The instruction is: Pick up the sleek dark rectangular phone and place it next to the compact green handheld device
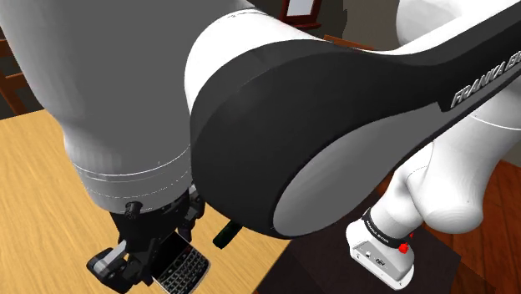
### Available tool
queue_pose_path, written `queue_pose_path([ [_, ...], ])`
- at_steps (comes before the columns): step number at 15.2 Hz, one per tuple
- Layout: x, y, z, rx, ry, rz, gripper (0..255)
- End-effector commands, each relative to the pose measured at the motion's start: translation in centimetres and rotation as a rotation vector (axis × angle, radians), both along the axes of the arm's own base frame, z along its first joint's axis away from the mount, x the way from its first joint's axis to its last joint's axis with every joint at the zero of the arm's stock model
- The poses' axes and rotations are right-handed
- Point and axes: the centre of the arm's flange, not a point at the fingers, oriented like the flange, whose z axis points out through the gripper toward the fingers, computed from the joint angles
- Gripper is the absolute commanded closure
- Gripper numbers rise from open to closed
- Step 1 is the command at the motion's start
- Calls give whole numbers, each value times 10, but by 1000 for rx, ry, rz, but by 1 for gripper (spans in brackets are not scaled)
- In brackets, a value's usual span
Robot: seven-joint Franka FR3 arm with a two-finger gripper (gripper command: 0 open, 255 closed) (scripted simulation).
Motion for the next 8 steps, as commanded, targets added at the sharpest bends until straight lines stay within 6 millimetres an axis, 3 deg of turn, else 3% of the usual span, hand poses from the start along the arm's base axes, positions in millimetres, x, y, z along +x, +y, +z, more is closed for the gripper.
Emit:
queue_pose_path([
  [1, 0, 1, -10, 0, 0, 0, 255],
  [8, 0, 1, -47, 0, 0, 0, 255],
])
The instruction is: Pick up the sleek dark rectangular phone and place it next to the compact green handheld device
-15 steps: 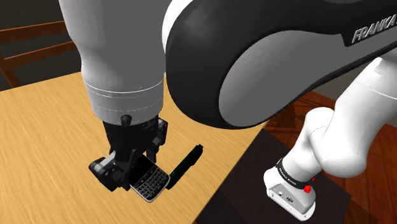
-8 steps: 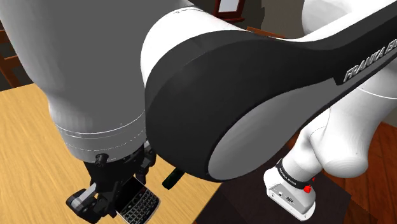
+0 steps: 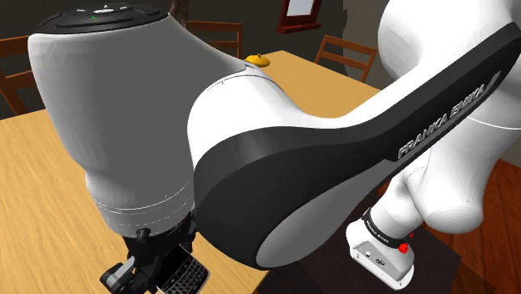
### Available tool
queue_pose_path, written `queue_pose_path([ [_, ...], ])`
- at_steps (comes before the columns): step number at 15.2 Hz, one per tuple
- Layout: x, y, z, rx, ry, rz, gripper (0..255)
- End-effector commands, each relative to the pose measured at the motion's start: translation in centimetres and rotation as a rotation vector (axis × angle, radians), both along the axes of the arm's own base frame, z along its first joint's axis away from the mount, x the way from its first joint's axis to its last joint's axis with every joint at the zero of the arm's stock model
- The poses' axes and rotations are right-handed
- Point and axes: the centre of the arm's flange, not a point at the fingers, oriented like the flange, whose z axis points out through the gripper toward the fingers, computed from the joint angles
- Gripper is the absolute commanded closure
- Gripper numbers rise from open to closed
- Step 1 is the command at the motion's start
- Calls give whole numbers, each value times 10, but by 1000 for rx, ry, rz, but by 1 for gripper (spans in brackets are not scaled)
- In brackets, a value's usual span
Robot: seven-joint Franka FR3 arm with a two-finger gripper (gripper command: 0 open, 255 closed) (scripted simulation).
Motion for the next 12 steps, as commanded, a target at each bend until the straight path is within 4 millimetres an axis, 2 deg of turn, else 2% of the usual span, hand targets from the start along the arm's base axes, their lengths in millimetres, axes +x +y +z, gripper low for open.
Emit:
queue_pose_path([
  [1, 0, -1, -11, 1, 0, 0, 255],
  [12, 0, -1, -69, 1, 0, 0, 255],
])
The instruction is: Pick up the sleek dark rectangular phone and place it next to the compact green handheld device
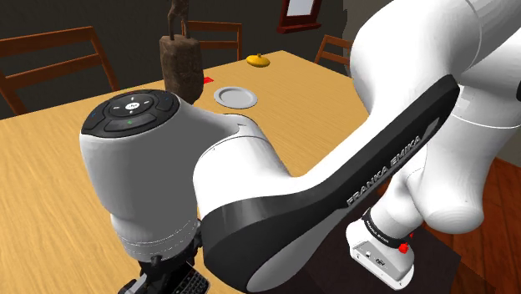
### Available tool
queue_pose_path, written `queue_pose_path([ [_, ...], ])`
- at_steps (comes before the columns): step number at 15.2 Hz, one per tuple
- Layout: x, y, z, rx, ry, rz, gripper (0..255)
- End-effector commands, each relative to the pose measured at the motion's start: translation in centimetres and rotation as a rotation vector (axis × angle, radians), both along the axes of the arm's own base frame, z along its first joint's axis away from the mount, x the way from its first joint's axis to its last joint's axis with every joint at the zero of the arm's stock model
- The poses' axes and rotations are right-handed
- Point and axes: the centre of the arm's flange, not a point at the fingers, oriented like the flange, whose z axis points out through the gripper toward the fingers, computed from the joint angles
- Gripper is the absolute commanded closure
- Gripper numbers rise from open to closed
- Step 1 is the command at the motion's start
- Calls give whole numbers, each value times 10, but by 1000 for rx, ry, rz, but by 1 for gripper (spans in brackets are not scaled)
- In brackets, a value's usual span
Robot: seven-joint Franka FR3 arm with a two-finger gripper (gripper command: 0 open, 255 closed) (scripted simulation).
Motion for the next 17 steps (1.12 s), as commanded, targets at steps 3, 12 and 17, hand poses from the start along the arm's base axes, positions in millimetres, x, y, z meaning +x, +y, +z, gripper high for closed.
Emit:
queue_pose_path([
  [3, 0, 0, -22, 1, 0, 0, 255],
  [12, 0, 0, -39, 1, 0, 0, 255],
  [17, 0, 0, -39, 1, 0, 0, 0],
])
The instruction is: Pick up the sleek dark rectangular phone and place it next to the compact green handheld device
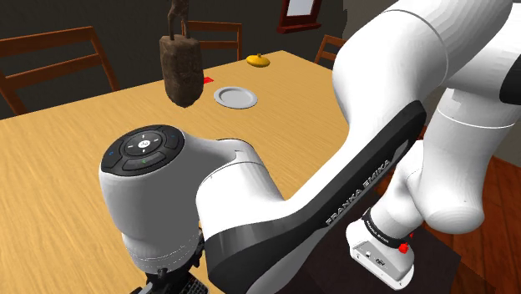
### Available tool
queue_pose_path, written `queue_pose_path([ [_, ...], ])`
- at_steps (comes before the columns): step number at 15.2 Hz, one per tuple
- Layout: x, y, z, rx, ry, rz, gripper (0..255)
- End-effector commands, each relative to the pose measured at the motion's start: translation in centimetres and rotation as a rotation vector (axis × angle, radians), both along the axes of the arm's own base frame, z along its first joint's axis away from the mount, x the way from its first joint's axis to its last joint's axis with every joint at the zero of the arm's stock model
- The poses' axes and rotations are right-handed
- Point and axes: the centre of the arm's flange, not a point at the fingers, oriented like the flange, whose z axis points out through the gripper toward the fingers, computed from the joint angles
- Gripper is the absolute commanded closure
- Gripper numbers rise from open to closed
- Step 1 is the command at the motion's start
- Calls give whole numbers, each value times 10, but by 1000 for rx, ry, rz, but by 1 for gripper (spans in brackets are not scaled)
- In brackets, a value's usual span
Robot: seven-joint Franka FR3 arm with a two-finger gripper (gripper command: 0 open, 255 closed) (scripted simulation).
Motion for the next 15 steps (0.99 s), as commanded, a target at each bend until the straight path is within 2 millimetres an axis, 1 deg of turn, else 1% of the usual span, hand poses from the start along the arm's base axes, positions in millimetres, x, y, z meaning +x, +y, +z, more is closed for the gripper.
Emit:
queue_pose_path([
  [1, 0, 0, 0, 0, 0, 0, 0],
  [3, 0, 0, 0, 0, 0, 0, 0],
  [6, 2, -2, 40, 0, 0, 0, 0],
  [7, 2, -2, 50, 0, 0, 0, 0],
  [15, 2, -2, 50, 0, 0, 0, 0],
])
